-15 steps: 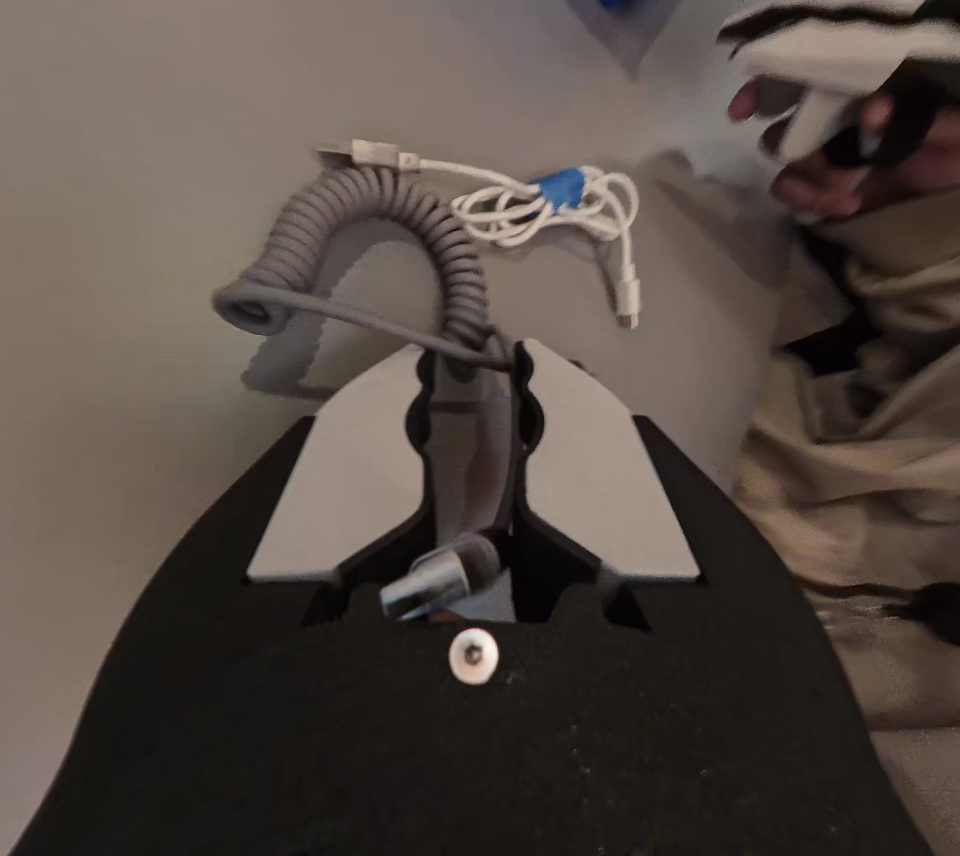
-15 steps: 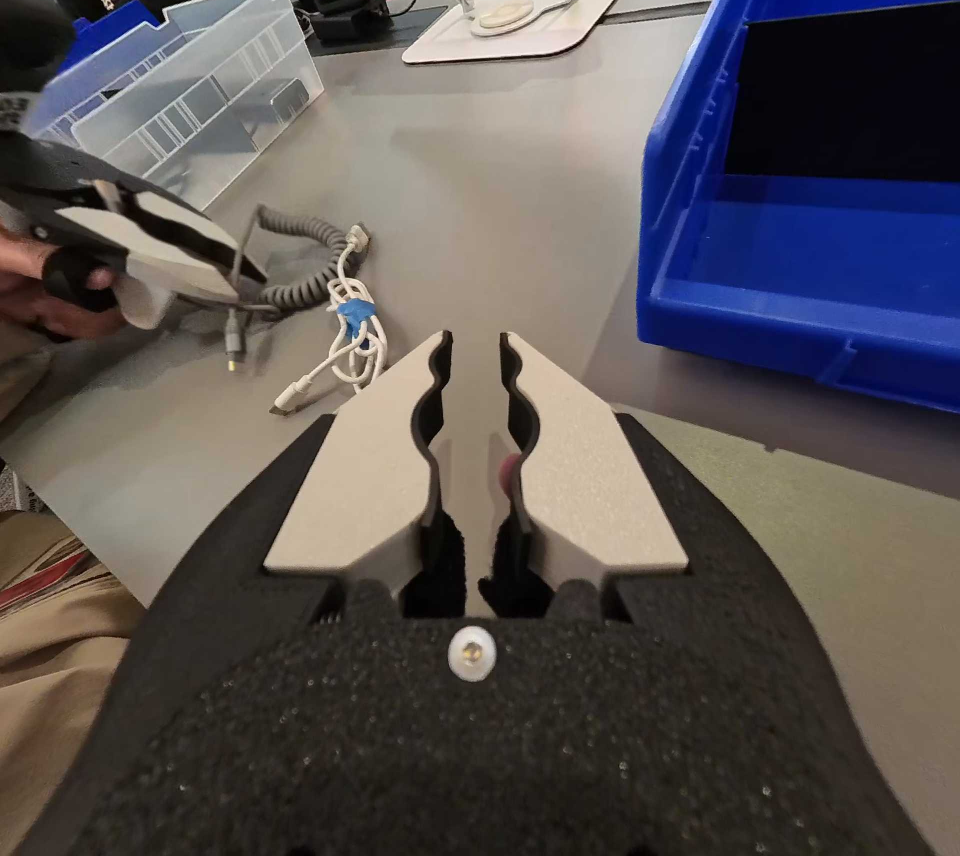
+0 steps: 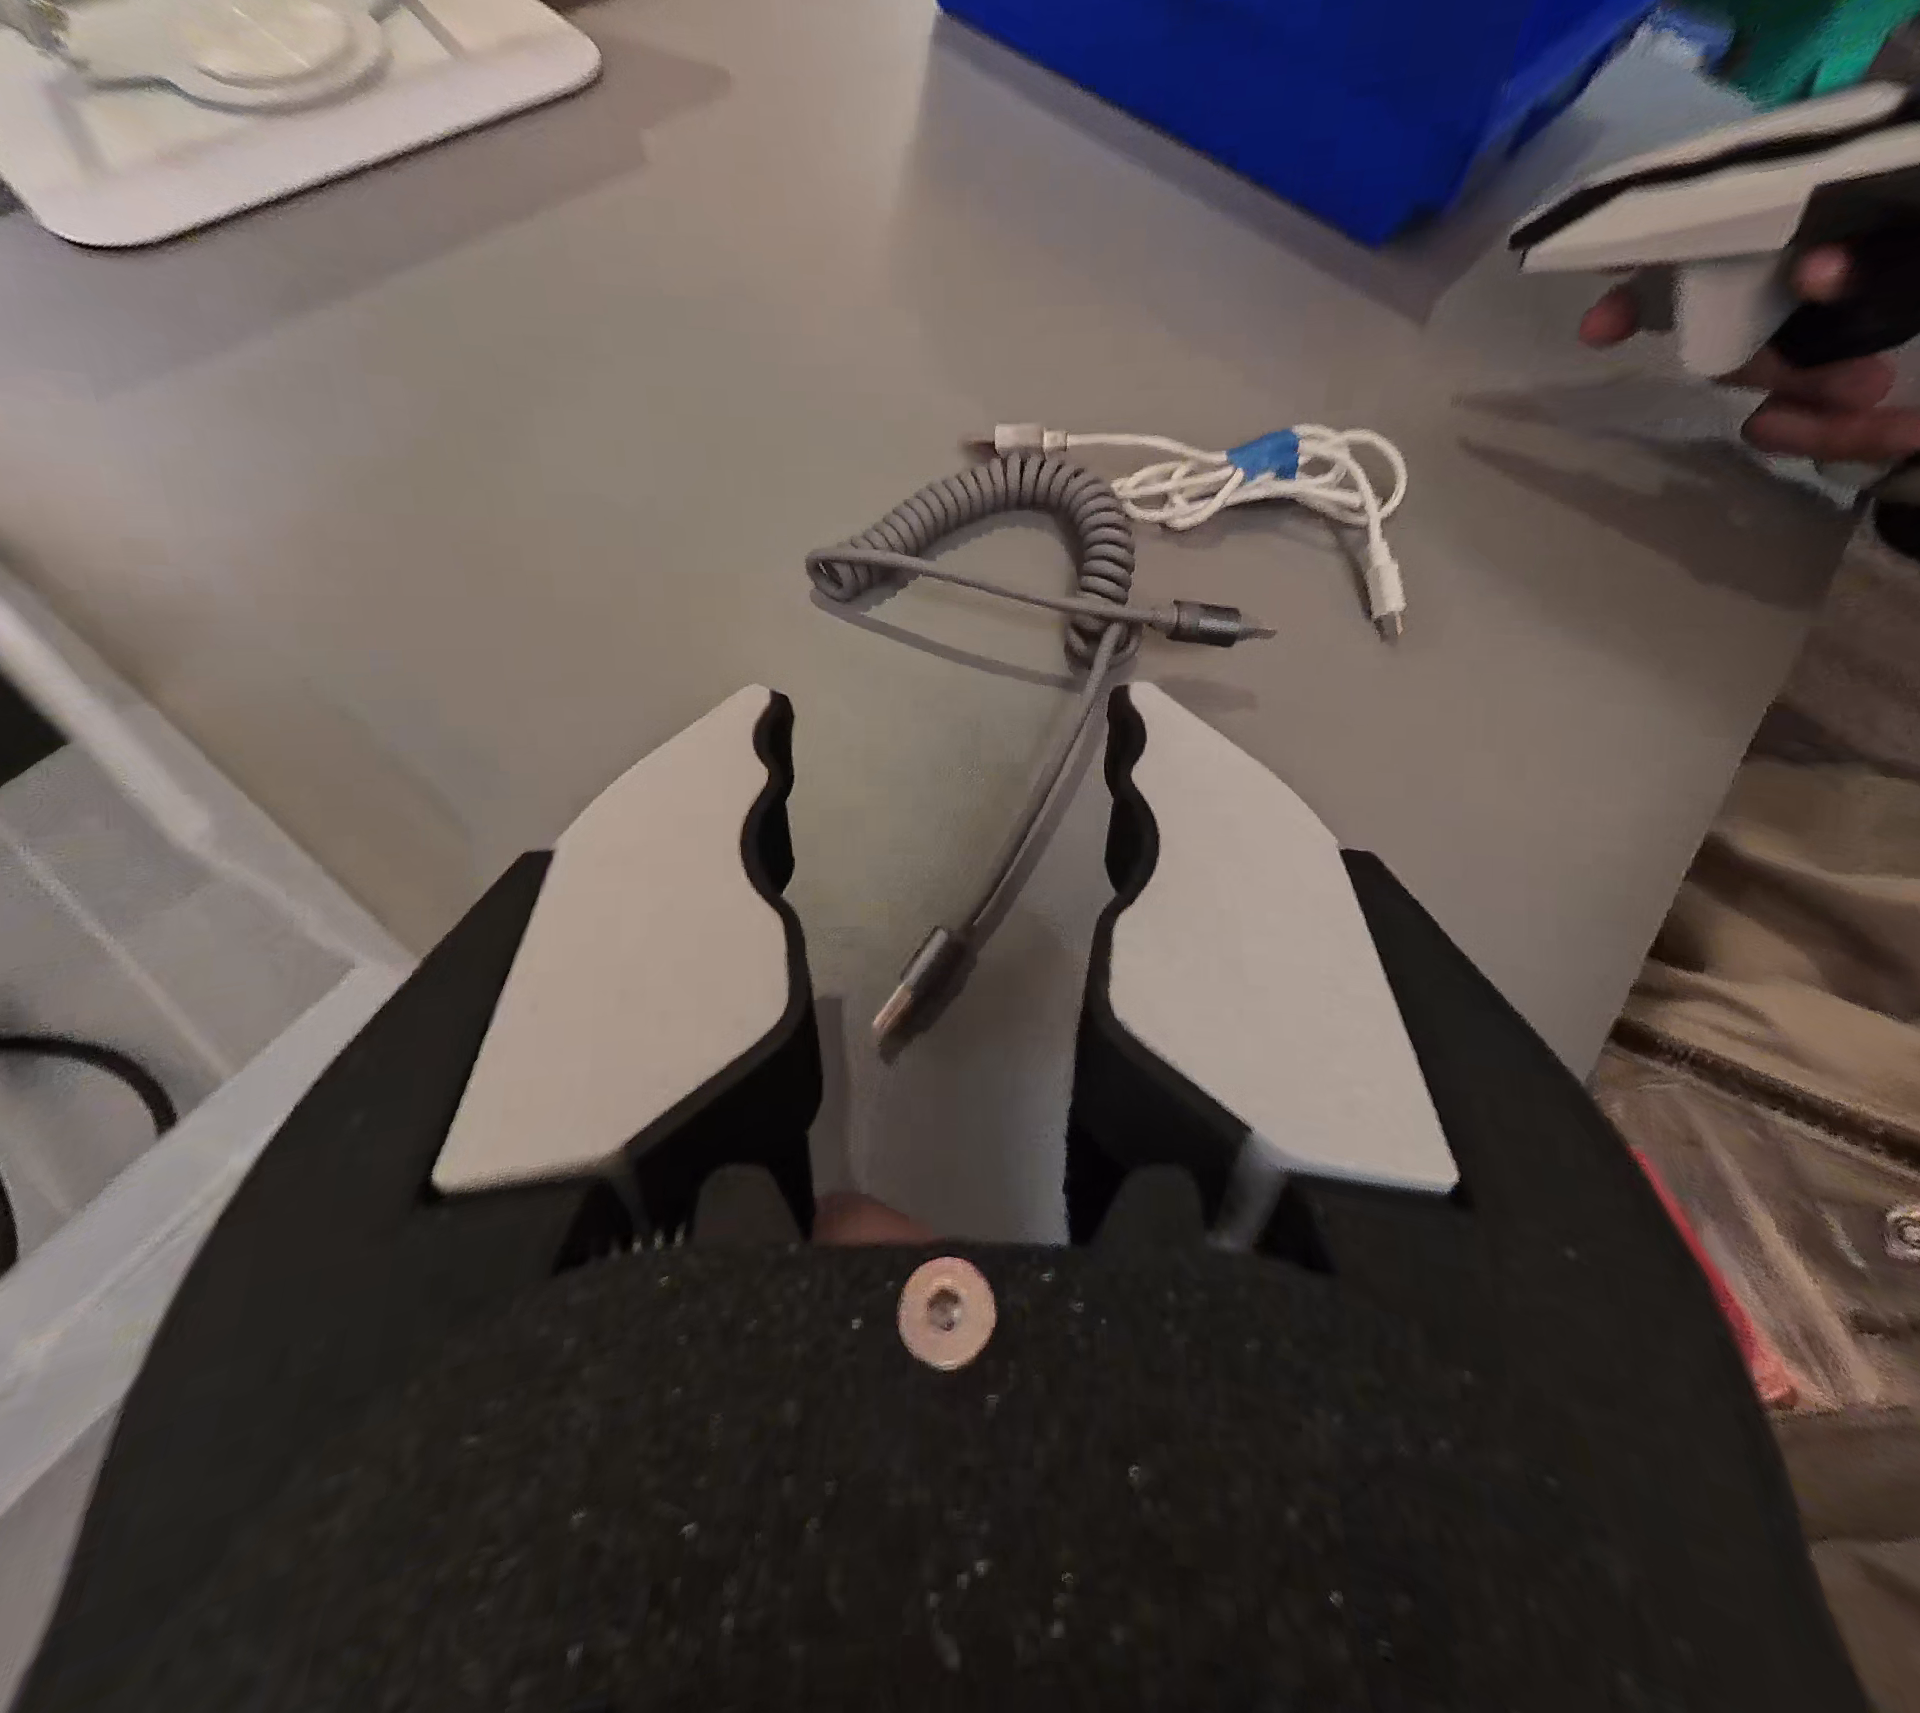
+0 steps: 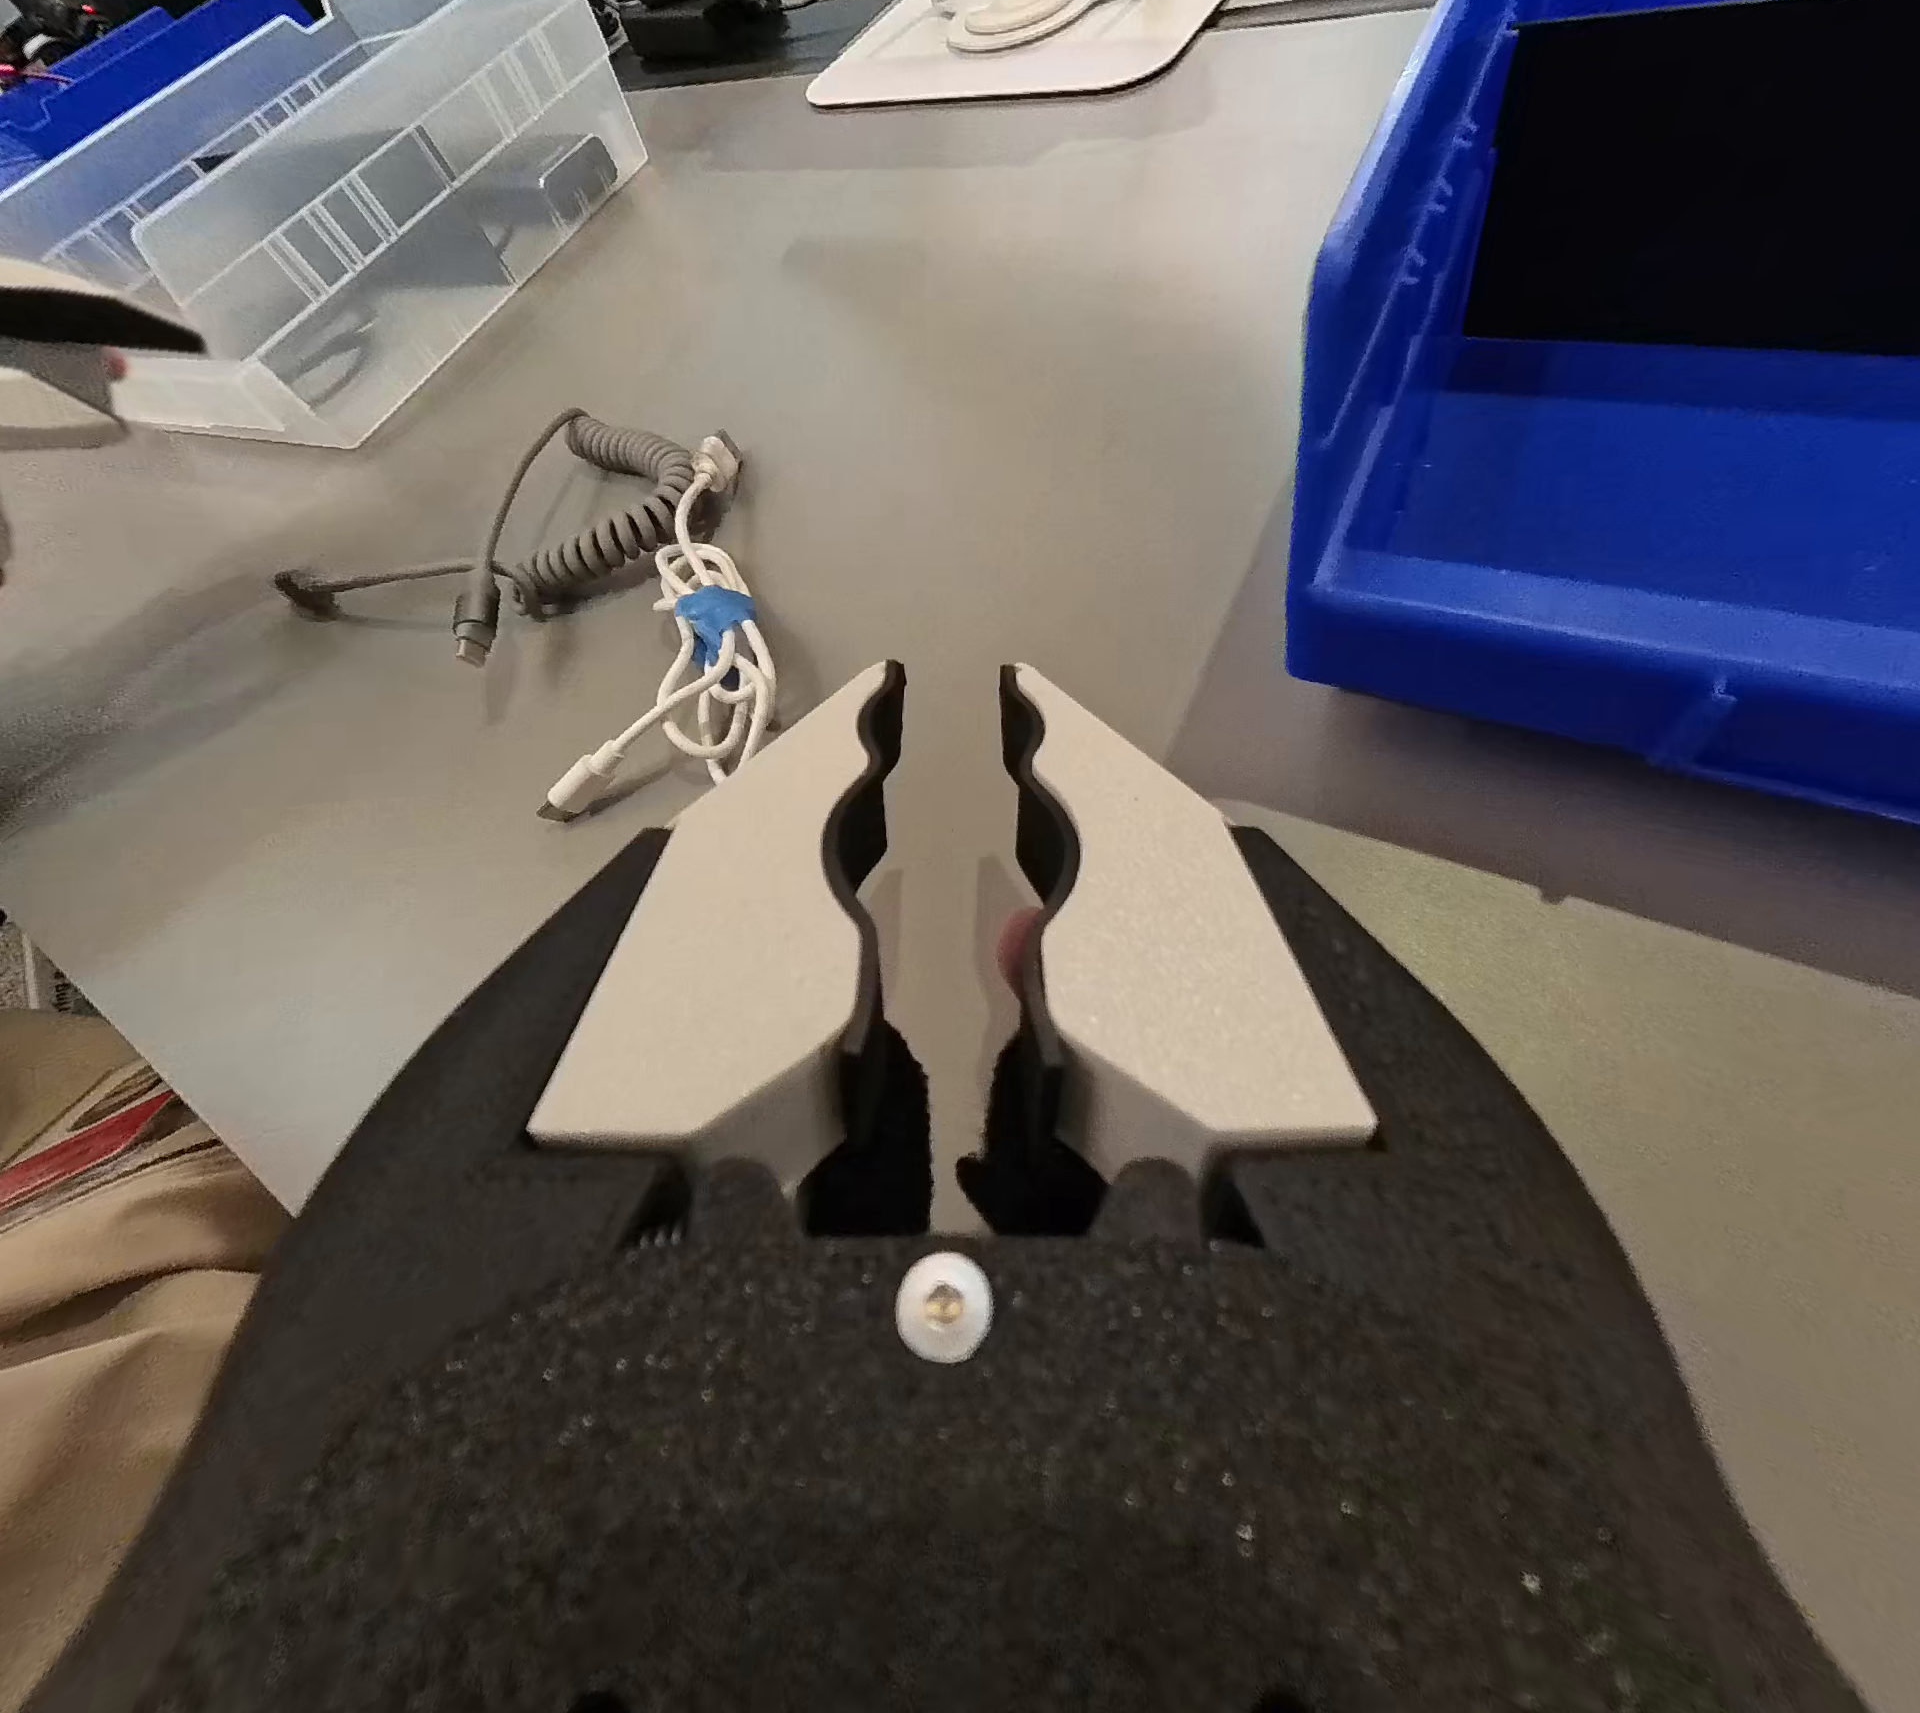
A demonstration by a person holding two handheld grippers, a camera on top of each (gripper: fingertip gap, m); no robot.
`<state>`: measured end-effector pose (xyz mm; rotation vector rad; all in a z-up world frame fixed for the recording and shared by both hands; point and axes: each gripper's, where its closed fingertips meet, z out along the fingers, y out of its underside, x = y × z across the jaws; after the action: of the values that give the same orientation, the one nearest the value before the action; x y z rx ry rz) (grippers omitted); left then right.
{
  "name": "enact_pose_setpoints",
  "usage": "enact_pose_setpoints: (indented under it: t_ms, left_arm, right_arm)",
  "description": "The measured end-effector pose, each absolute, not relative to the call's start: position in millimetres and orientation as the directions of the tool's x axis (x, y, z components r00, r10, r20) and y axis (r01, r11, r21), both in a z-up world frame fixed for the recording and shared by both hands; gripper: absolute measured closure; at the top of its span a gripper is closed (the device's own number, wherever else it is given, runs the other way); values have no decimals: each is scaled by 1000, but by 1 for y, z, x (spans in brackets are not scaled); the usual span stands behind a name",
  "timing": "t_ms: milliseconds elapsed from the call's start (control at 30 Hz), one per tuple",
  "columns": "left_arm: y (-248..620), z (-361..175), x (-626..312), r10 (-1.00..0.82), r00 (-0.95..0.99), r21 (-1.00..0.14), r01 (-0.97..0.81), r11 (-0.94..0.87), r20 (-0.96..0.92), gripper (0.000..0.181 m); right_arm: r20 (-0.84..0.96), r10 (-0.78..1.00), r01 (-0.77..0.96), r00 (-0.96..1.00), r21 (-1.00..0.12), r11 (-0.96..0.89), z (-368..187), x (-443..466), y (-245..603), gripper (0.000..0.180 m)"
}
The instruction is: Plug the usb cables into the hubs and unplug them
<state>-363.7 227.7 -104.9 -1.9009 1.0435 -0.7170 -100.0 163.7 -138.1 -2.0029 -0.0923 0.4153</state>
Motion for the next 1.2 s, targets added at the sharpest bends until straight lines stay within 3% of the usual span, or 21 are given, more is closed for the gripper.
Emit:
enact_pose_setpoints:
  t_ms: [133, 300, 567, 733, 867, 967, 1200]
  left_arm:
    - [221, -90, -378, -838, 529, -934, -217, -285, 133, 123]
    - [214, -92, -392, -861, 505, -966, -194, -172, 52, 128]
    - [227, -95, -398, -858, 479, -955, -117, -271, 185, 132]
    - [228, -89, -394, -882, 444, -965, -125, -232, 155, 135]
    - [200, -102, -377, -959, 249, -954, -227, -196, 138, 144]
    - [198, -110, -368, -961, 244, -947, -255, -195, 132, 129]
    - [215, -83, -381, -956, 256, -947, -245, -209, 144, 134]
  right_arm:
    - [-245, 251, -106, 936, -879, -464, -141, -102, 164, 162]
    - [-214, 264, -74, 940, -887, -456, -141, -107, 167, 161]
    - [-225, 252, -87, 941, -883, -461, -143, -103, 172, 161]
    - [-233, 251, -93, 940, -879, -467, -145, -102, 175, 161]
    - [-237, 258, -91, 936, -875, -475, -147, -104, 177, 161]
    - [-237, 262, -86, 935, -872, -482, -149, -105, 178, 161]
    - [-252, 269, -93, 930, -867, -490, -151, -108, 179, 161]
